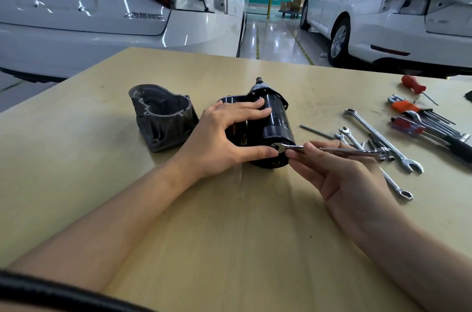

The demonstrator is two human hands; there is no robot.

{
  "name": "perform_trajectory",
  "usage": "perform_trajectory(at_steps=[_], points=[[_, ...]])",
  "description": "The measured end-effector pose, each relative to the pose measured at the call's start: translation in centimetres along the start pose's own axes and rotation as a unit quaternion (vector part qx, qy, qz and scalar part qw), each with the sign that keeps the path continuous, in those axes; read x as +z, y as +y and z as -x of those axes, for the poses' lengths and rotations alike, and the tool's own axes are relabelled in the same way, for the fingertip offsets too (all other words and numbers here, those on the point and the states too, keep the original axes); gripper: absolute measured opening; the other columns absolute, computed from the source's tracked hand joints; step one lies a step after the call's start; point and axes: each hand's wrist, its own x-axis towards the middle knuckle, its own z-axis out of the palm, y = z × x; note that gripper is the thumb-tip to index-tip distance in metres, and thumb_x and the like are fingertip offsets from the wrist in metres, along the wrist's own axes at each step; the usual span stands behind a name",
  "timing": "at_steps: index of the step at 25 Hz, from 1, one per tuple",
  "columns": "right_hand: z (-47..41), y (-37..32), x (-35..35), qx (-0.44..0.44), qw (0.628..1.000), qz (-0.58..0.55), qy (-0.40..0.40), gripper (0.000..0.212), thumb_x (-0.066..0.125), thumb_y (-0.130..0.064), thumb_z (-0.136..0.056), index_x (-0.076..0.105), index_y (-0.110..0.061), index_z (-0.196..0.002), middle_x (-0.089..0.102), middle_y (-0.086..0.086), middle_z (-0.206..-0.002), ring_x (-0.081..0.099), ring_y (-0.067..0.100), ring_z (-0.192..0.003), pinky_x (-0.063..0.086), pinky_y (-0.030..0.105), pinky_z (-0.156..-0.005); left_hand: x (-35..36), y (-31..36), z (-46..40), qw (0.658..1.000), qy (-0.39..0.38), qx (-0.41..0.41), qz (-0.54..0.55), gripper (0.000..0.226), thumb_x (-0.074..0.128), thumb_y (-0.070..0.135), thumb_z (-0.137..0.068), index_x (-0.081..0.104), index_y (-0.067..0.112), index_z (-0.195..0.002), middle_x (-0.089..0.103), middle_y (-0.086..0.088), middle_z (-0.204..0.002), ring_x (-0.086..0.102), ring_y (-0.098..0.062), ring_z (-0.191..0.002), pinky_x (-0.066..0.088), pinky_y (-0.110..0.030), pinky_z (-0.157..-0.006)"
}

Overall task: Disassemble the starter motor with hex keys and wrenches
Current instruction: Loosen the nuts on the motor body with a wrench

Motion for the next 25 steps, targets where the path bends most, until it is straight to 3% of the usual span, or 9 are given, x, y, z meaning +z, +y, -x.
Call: perform_trajectory(at_steps=[8, 11, 14, 16, 18, 20, 22, 23, 25], points=[[-0.1, -0.3, 0.4, -0.084, 0.993, 0.080, -0.025, 0.018, 0.070, -0.010, -0.070, 0.059, -0.001, -0.080, 0.072, 0.015, -0.073, 0.073, 0.030, -0.078, 0.057, 0.028, -0.069, -0.1, 0.1, 0.0, 1.000, -0.001, -0.003, 0.000, 0.073, 0.076, 0.050, -0.056, 0.061, 0.030, -0.125, 0.053, 0.014, -0.139, 0.038, 0.009, -0.128, 0.022, -0.044, -0.118], [-0.3, -1.0, 0.4, -0.105, 0.987, 0.107, -0.053, 0.016, 0.070, -0.006, -0.071, 0.057, -0.001, -0.078, 0.071, 0.013, -0.071, 0.073, 0.029, -0.074, 0.057, 0.027, -0.067, -0.1, 0.1, 0.0, 1.000, -0.001, 0.003, -0.010, 0.074, 0.088, 0.036, -0.057, 0.062, 0.026, -0.126, 0.053, 0.011, -0.139, 0.040, 0.010, -0.125, 0.023, -0.044, -0.118], [-1.1, -2.4, 1.1, -0.139, 0.961, 0.218, -0.098, 0.015, 0.070, 0.004, -0.077, 0.058, -0.005, -0.077, 0.069, 0.010, -0.068, 0.073, 0.024, -0.068, 0.058, 0.027, -0.063, -0.3, -0.1, 0.0, 1.000, -0.013, 0.009, -0.020, 0.077, 0.090, 0.031, -0.058, 0.060, 0.026, -0.128, 0.052, 0.011, -0.141, 0.039, 0.011, -0.125, 0.023, -0.045, -0.117], [-1.8, -3.3, 2.0, -0.195, 0.914, 0.332, -0.128, 0.021, 0.070, 0.007, -0.080, 0.059, -0.011, -0.079, 0.067, 0.007, -0.068, 0.072, 0.019, -0.065, 0.059, 0.031, -0.063, -0.5, -0.3, 0.0, 0.999, -0.027, 0.018, -0.032, 0.078, 0.091, 0.028, -0.059, 0.058, 0.027, -0.130, 0.050, 0.012, -0.143, 0.038, 0.008, -0.128, 0.022, -0.046, -0.117], [-2.0, -3.8, 3.3, -0.265, 0.840, 0.447, -0.154, 0.020, 0.070, 0.004, -0.079, 0.063, -0.014, -0.083, 0.064, 0.001, -0.064, 0.068, 0.013, -0.063, 0.056, 0.030, -0.064, -0.6, -0.5, -0.1, 0.997, -0.041, 0.032, -0.059, 0.077, 0.091, 0.026, -0.060, 0.059, 0.026, -0.130, 0.051, 0.012, -0.141, 0.041, 0.003, -0.131, 0.020, -0.047, -0.117], [-1.9, -4.0, 4.8, -0.343, 0.742, 0.552, -0.165, 0.018, 0.069, 0.001, -0.076, 0.068, -0.013, -0.086, 0.059, -0.005, -0.064, 0.057, 0.011, -0.062, 0.048, 0.027, -0.062, -0.6, -0.7, -0.1, 0.996, -0.043, 0.050, -0.056, 0.064, 0.091, 0.029, -0.060, 0.061, 0.034, -0.117, 0.058, 0.023, -0.124, 0.049, 0.004, -0.121, 0.025, -0.047, -0.115], [-1.5, -3.8, 6.3, -0.369, 0.667, 0.618, -0.194, 0.016, 0.063, 0.000, -0.077, 0.070, -0.010, -0.088, 0.057, -0.002, -0.072, 0.052, 0.016, -0.068, 0.046, 0.035, -0.065, -0.5, -0.8, 0.0, 0.995, -0.030, 0.078, -0.047, 0.049, 0.084, 0.036, -0.062, 0.056, 0.043, -0.101, 0.054, 0.036, -0.101, 0.052, 0.011, -0.104, 0.038, -0.036, -0.106], [-1.2, -3.5, 6.9, -0.367, 0.634, 0.646, -0.216, 0.018, 0.059, -0.001, -0.079, 0.069, -0.011, -0.091, 0.058, 0.000, -0.080, 0.055, 0.021, -0.075, 0.046, 0.037, -0.068, -0.3, -1.1, 0.0, 0.994, -0.029, 0.084, -0.060, 0.046, 0.079, 0.039, -0.064, 0.058, 0.039, -0.104, 0.053, 0.036, -0.102, 0.051, 0.012, -0.106, 0.038, -0.029, -0.104], [-0.9, -2.4, 7.4, -0.349, 0.555, 0.713, -0.247, 0.025, 0.051, -0.005, -0.086, 0.066, -0.014, -0.104, 0.059, 0.001, -0.101, 0.058, 0.024, -0.096, 0.038, 0.027, -0.071, -0.1, -1.8, -0.3, 0.987, -0.050, 0.084, -0.128, 0.064, 0.074, 0.040, -0.071, 0.055, 0.024, -0.130, 0.052, 0.021, -0.135, 0.041, 0.003, -0.131, 0.027, -0.033, -0.114]])
